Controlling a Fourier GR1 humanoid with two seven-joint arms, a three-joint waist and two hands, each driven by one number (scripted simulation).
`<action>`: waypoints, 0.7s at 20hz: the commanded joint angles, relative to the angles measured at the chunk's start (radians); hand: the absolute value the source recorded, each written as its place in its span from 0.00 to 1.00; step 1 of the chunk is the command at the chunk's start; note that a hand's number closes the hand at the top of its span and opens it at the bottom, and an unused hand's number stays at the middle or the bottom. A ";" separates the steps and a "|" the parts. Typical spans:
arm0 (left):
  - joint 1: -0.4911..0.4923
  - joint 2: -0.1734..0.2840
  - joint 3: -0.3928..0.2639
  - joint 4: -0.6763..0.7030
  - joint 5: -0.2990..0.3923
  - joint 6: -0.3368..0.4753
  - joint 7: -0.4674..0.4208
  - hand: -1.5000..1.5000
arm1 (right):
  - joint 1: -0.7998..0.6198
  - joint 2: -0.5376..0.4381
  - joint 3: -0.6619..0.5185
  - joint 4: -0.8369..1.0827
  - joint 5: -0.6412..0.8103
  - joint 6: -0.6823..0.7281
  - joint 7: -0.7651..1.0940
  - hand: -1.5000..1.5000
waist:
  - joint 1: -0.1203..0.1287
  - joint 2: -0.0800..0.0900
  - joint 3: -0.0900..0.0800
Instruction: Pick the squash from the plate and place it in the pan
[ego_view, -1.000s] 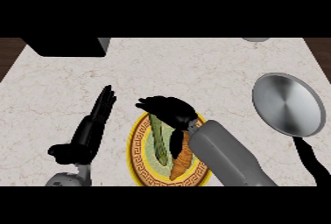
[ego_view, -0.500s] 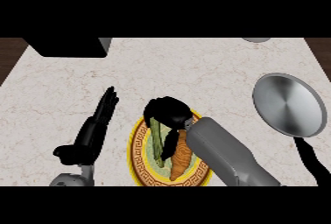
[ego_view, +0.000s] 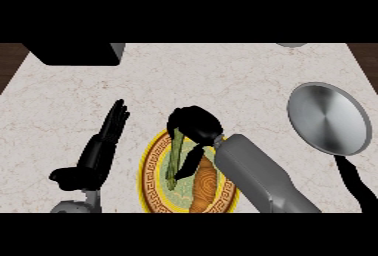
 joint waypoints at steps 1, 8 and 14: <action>0.039 -0.028 -0.034 -0.019 -0.037 0.038 -0.002 0.50 | 0.043 0.011 -0.088 0.016 0.008 -0.092 0.233 1.00 | -0.020 0.000 -0.001; 0.047 -0.003 0.015 -0.001 -0.011 0.030 -0.011 0.50 | -0.004 -0.067 -0.255 0.028 0.081 -0.254 0.796 1.00 | -0.069 -0.020 -0.006; 0.034 0.001 0.015 -0.005 -0.004 0.015 0.002 0.50 | -0.070 -0.044 -0.225 -0.207 0.263 -0.317 1.140 1.00 | -0.057 -0.016 -0.003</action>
